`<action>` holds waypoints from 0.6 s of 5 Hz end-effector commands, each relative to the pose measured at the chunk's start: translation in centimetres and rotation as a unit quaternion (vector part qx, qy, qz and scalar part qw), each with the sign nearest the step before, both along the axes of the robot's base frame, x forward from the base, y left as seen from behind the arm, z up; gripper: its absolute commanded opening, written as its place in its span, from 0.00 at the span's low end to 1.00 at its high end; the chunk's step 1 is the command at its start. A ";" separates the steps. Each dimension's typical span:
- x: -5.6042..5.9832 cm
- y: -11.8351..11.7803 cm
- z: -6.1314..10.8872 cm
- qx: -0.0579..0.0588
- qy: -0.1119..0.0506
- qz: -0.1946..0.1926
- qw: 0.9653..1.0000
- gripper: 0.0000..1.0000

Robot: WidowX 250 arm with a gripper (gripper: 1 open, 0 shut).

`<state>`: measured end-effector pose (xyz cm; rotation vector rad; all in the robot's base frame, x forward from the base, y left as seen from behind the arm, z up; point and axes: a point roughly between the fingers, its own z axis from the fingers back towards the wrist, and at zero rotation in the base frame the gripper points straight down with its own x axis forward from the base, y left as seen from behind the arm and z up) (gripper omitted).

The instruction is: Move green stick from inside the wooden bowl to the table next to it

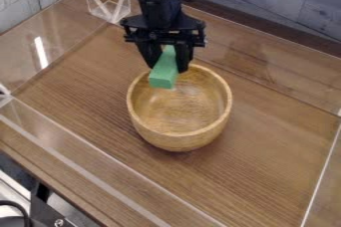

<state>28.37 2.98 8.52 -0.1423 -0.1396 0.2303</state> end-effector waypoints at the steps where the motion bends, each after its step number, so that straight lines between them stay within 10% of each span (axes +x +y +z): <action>1: 1.2 1.1 1.4 0.014 -0.034 0.004 0.999 0.00; 3: 1.7 3.4 1.1 0.027 -0.043 0.016 0.999 0.00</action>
